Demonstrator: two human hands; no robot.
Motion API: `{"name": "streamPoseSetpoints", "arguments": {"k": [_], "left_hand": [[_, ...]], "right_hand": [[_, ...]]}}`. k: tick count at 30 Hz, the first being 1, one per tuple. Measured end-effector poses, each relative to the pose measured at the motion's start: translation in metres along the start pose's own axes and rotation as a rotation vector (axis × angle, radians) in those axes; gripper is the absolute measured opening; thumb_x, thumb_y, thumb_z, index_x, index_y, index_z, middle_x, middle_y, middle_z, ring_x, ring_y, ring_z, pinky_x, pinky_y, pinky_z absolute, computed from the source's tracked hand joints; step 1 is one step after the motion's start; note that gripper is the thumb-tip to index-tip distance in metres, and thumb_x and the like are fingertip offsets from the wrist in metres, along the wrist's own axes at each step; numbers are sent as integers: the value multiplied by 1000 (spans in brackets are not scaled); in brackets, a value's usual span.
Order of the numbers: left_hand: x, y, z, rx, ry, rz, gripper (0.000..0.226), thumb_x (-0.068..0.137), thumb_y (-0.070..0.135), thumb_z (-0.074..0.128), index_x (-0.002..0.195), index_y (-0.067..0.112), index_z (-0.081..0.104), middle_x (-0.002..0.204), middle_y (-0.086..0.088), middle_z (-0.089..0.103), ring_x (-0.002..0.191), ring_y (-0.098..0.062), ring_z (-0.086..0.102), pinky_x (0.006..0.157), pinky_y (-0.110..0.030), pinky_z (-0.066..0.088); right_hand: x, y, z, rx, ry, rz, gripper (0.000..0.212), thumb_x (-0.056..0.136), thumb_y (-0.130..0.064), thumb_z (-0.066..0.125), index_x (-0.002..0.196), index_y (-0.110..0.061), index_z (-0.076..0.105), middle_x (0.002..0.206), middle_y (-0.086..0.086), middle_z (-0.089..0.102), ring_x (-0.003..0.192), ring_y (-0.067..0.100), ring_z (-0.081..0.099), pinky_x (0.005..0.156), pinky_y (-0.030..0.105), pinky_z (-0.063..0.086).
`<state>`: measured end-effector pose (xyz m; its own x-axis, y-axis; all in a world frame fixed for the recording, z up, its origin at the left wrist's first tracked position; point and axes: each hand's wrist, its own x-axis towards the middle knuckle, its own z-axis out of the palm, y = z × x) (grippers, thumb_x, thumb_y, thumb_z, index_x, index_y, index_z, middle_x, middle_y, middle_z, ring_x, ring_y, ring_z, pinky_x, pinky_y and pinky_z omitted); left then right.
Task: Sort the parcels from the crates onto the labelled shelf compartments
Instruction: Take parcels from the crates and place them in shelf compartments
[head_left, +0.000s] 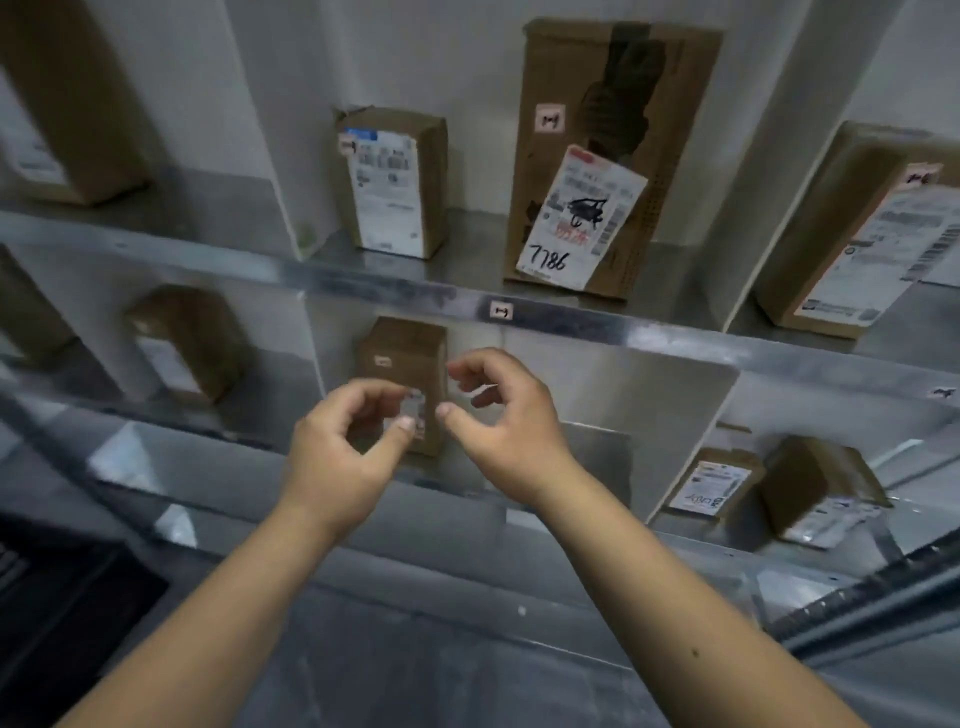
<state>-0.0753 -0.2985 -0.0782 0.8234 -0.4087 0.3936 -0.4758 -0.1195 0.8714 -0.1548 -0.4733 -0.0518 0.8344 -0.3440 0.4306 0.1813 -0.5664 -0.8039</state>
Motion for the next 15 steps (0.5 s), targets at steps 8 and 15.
{"name": "streamPoseSetpoints", "arguments": {"k": [8, 15], "left_hand": [[-69, -39, -117, 287, 119, -154, 36, 85, 47, 65, 107, 21, 75, 100, 12, 72, 95, -8, 68, 86, -29, 56], [-118, -87, -281, 339, 367, -353, 29, 83, 48, 68, 108, 34, 72, 106, 13, 72, 97, -6, 70, 88, -40, 60]], "right_hand": [[-16, -22, 152, 123, -341, 9, 25, 82, -23, 75, 106, -24, 69, 96, -13, 71, 94, 7, 68, 82, 28, 55], [-22, -92, 326, 280, -573, 31, 25, 80, -26, 76, 102, -34, 67, 94, -13, 73, 90, 5, 70, 84, 45, 58]]}}
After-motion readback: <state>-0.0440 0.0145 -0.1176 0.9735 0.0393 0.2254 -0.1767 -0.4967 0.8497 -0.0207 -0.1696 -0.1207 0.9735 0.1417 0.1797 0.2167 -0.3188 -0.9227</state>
